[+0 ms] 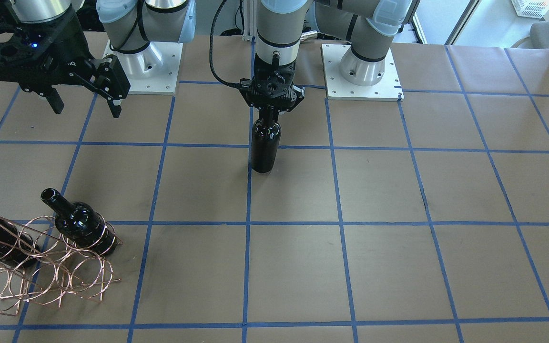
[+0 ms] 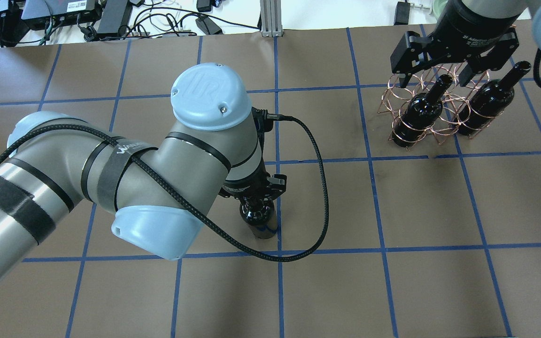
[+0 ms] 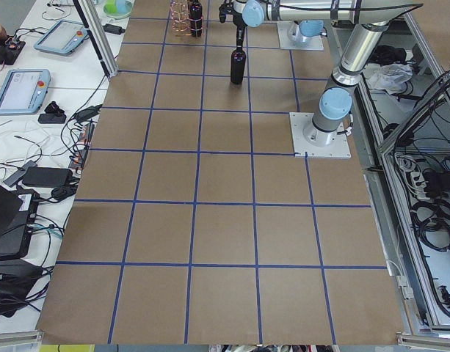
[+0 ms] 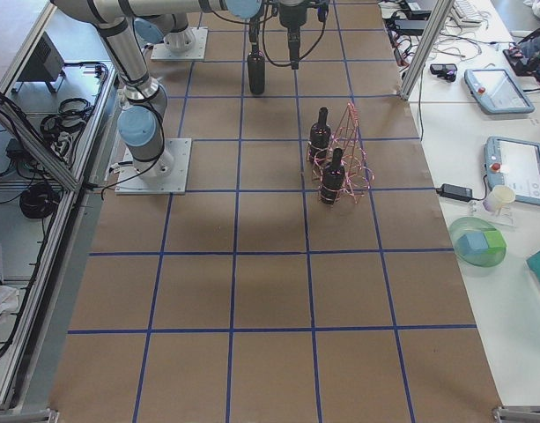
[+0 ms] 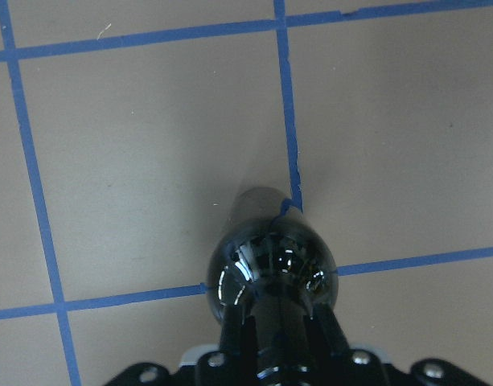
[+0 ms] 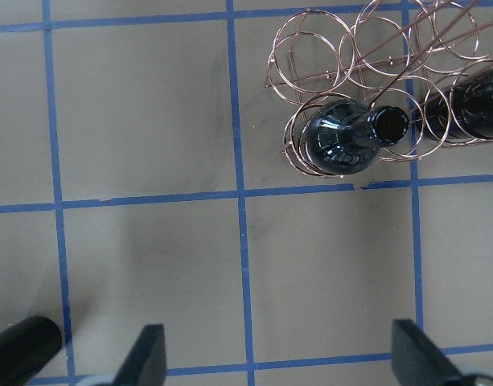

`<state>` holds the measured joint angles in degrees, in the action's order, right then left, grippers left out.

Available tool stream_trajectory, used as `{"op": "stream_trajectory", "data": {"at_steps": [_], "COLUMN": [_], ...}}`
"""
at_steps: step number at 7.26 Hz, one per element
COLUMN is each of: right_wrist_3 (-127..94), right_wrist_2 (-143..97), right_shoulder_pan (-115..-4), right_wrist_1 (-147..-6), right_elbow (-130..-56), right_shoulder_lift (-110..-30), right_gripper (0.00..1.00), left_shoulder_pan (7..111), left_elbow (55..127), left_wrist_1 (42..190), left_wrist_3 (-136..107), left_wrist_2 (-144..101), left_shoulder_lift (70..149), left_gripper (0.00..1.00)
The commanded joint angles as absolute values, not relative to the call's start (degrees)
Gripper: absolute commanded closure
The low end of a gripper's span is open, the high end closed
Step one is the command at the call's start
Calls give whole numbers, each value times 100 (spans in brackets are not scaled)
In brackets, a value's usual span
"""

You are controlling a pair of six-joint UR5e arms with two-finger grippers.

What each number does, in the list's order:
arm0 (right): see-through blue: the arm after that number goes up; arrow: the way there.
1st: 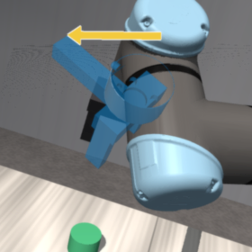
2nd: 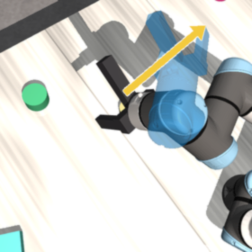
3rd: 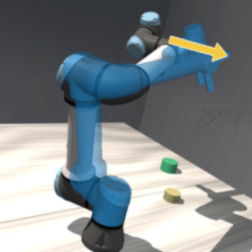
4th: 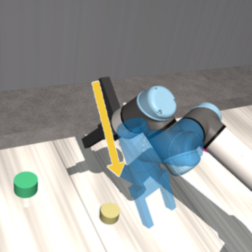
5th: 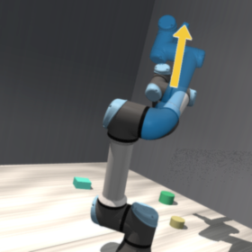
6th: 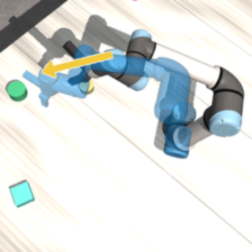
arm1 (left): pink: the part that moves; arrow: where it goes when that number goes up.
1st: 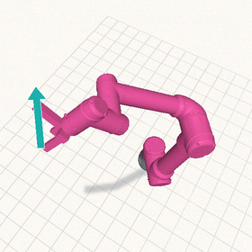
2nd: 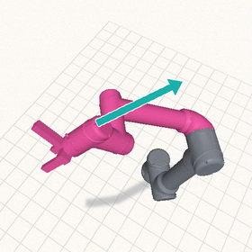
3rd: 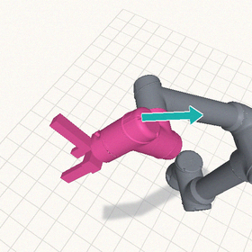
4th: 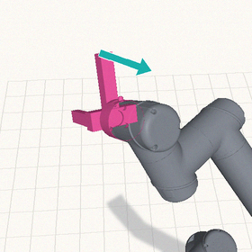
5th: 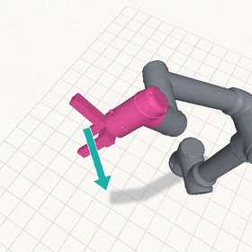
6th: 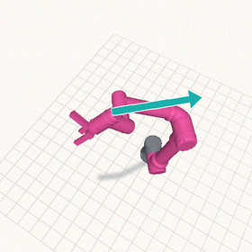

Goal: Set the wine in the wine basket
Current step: 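Stand the bottle upright on the table with the left gripper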

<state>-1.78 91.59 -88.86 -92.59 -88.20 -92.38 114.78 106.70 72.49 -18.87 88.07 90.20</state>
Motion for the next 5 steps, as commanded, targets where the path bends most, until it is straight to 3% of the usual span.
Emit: {"op": "stream_trajectory", "data": {"at_steps": [1,4,5], "right_wrist_3": [-193,-175,-202], "right_wrist_2": [9176,9176,9176], "right_shoulder_pan": [-8886,-8886,-8886], "right_wrist_1": [-9246,-9176,-9211], "right_elbow": [-8816,-8816,-8815], "right_shoulder_lift": [-9246,-9220,-9220], "right_gripper": [0,0,0], "left_shoulder_pan": [11479,11479,11479], "left_elbow": [10670,10670,10670], "left_wrist_1": [7295,7295,7304], "left_wrist_3": [-1898,-1907,-1890], "left_wrist_2": [8807,8824,8833], "left_shoulder_lift": [9026,9053,9053], "left_gripper": [100,100,80]}}
